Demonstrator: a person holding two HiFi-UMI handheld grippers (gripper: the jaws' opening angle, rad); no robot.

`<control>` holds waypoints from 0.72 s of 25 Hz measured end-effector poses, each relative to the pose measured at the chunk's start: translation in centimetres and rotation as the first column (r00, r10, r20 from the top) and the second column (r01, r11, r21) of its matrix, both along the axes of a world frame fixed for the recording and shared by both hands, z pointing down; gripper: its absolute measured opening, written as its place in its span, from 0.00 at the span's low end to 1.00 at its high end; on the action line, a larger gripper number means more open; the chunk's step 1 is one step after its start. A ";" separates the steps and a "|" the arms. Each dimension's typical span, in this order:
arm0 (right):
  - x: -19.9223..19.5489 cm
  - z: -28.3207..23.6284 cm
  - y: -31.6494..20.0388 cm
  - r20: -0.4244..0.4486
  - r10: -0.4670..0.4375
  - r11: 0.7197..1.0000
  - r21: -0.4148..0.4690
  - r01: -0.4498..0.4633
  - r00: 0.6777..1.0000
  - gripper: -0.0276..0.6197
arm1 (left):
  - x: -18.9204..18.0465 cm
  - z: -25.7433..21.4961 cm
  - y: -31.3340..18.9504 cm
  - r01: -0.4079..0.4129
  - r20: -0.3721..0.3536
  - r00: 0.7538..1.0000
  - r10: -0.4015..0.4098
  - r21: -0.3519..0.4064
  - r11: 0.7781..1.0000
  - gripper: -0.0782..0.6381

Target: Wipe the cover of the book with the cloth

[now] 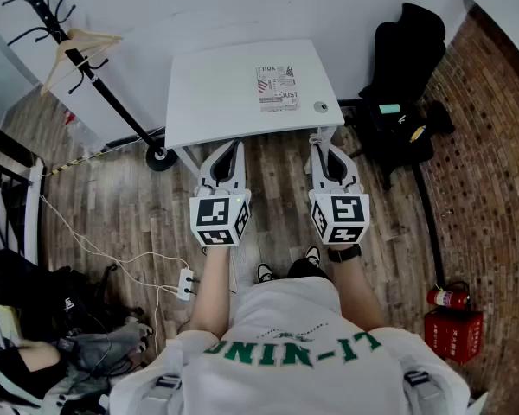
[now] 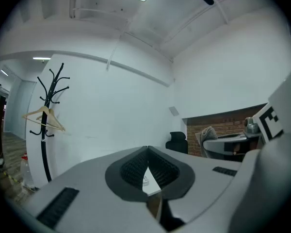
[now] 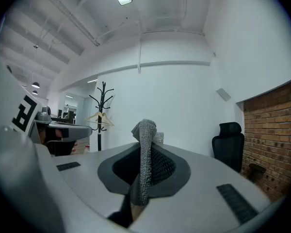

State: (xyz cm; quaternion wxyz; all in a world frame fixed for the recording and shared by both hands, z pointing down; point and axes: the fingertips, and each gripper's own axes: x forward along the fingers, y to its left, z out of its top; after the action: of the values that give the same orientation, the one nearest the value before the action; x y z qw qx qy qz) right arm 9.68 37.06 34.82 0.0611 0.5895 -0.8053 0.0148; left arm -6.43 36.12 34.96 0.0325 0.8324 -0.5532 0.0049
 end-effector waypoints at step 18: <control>-3.3 2.7 -4.6 0.052 0.006 1.000 -0.006 -0.006 0.999 0.10 | -2.6 2.8 -4.6 -0.020 0.010 1.000 0.020 -0.006 1.000 0.13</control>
State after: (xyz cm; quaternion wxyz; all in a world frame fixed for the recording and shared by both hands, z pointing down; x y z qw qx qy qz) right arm 6.37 32.48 37.48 0.0419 0.5912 -0.8047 0.0328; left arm -9.04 31.53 37.72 0.0321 0.8378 -0.5449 0.0111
